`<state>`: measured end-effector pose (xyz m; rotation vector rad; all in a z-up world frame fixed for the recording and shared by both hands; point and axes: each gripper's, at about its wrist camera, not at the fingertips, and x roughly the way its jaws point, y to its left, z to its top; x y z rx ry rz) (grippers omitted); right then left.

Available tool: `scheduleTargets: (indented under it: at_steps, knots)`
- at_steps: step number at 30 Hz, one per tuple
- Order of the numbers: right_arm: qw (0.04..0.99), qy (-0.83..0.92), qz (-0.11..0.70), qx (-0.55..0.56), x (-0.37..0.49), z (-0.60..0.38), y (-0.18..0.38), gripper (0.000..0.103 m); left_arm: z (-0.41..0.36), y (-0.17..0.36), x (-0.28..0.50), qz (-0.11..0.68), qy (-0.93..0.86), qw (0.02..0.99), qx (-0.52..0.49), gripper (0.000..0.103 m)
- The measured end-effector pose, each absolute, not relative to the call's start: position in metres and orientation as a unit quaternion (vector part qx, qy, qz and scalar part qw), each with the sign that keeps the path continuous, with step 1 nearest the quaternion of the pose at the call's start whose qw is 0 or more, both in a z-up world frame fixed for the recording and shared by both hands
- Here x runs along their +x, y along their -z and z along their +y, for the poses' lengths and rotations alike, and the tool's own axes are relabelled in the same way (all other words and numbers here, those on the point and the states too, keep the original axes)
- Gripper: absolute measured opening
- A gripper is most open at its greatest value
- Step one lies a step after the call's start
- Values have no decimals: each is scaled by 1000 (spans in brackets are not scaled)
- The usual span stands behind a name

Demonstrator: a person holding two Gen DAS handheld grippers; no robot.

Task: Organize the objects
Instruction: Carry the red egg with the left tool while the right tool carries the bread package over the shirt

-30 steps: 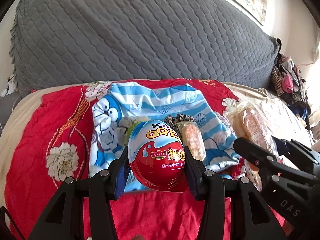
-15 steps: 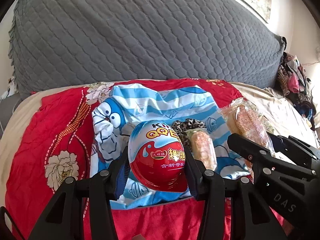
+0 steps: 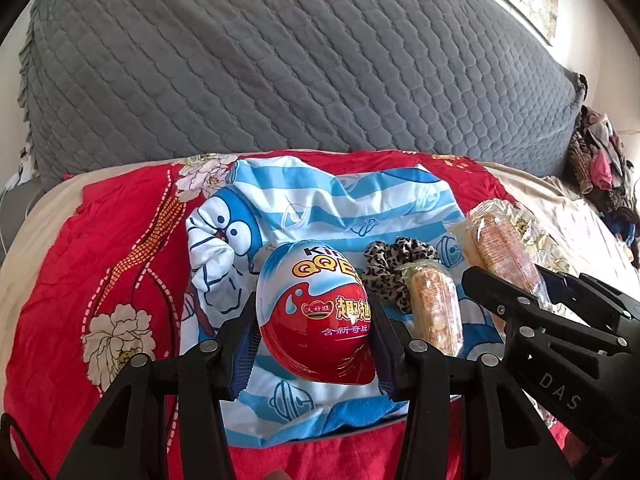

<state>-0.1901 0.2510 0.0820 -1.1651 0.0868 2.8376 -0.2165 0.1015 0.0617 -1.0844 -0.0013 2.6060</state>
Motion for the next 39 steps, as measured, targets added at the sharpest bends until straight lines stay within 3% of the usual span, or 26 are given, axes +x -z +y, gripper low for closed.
scheduleTargets:
  at_steps: [39]
  knots:
    - [17,-910,26,-415,-223,259,-37,44,110,-27,-253,17,-907,140,-396,51]
